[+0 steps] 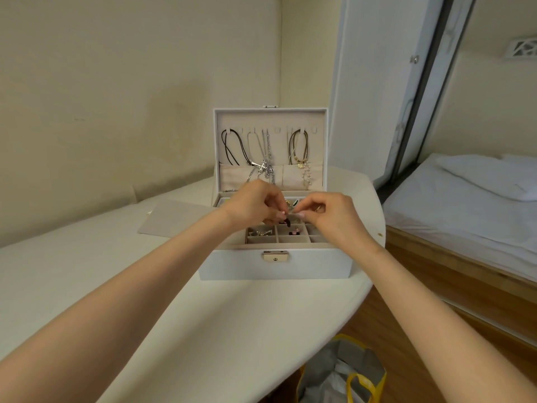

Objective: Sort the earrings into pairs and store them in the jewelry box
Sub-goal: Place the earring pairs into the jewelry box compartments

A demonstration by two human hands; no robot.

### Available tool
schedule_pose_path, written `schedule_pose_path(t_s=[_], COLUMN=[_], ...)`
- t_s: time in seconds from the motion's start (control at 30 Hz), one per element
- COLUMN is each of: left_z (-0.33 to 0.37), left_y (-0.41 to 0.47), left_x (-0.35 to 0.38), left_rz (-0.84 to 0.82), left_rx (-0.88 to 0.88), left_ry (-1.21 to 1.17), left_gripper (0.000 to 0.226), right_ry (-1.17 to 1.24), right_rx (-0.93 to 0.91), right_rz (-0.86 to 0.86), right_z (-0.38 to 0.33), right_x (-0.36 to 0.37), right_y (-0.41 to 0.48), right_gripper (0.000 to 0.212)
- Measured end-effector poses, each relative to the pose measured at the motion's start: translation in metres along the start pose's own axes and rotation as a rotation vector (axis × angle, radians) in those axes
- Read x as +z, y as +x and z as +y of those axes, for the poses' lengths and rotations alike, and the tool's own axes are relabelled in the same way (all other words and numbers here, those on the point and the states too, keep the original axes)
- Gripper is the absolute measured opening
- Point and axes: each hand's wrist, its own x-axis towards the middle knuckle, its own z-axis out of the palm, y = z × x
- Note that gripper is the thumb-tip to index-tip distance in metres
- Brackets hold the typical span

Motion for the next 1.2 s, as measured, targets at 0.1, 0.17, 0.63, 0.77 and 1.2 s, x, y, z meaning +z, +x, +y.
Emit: schedule_pose_path(t_s=[0.1, 0.17, 0.63, 0.77, 1.2], left_z=[0.002, 0.002, 0.006, 0.003, 0.007], left_y=[0.000, 0.001, 0.009, 0.008, 0.002], left_x=[0.000, 0.001, 0.010, 0.015, 0.000], left_rz=[0.032, 0.056, -0.083, -0.043, 0.025], left_rx=[0.056, 0.092, 0.092, 0.106, -0.033], left_ry=[0.144, 0.207, 0.472, 0.481, -0.202], left_gripper=[0.009, 0.009, 0.014, 0.020, 0.009], right_ry=[-0.013, -0.009, -0.011, 0.009, 0.229], right_rx=[-0.007, -0.002, 0.008, 0.029, 0.014], right_rz=[-0.004, 0.000, 0.035, 0.073, -0.053], right_z=[0.000, 0.001, 0.005, 0.006, -0.010], right_x=[0.001, 0.001, 0.004, 0.004, -0.004], right_y=[-0.001, -0.001, 0.000, 0.000, -0.005], right_gripper=[0.009, 0.009, 0.009, 0.008, 0.024])
